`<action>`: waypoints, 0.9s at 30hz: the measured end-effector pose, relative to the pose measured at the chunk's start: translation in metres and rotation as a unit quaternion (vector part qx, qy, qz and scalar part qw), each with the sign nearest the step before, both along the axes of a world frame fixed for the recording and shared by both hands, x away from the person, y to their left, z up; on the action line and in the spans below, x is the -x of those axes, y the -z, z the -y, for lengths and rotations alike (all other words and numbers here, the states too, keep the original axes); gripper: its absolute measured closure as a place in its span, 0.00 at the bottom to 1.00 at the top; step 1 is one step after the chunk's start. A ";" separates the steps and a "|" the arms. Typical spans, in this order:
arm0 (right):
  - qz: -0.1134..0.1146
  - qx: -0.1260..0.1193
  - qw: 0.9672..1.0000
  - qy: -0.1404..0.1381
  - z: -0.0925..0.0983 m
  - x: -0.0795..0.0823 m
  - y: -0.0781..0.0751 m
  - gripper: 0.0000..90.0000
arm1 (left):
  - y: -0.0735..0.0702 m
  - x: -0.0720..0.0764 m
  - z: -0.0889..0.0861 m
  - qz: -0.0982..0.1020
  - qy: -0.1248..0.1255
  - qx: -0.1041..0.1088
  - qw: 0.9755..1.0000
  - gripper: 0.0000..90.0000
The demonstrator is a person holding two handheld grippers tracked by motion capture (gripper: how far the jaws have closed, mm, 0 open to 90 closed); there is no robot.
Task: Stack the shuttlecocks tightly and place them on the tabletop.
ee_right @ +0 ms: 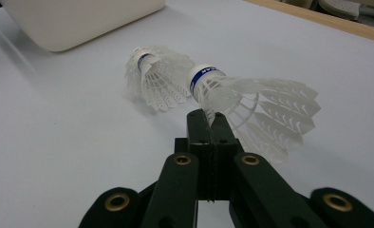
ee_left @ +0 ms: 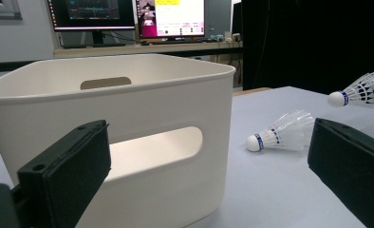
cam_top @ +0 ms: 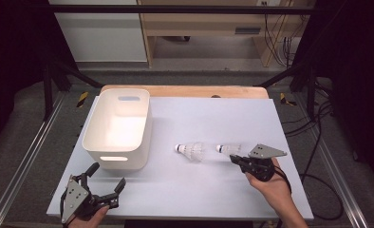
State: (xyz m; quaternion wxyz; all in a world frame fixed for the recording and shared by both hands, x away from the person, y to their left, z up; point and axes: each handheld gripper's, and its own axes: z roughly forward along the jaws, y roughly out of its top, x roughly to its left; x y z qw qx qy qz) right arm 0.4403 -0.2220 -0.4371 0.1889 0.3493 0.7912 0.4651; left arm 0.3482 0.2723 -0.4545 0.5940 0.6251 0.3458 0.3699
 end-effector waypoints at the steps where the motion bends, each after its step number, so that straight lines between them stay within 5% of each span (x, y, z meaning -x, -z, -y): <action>1: 0.000 0.001 1.000 -0.001 0.000 0.000 0.000 1.00 | 0.000 0.000 0.000 0.000 0.000 0.000 1.000 0.00; 27: -0.006 0.011 1.000 -0.014 -0.015 -0.004 0.006 1.00 | 0.000 -0.001 0.002 0.000 0.003 0.000 1.000 0.01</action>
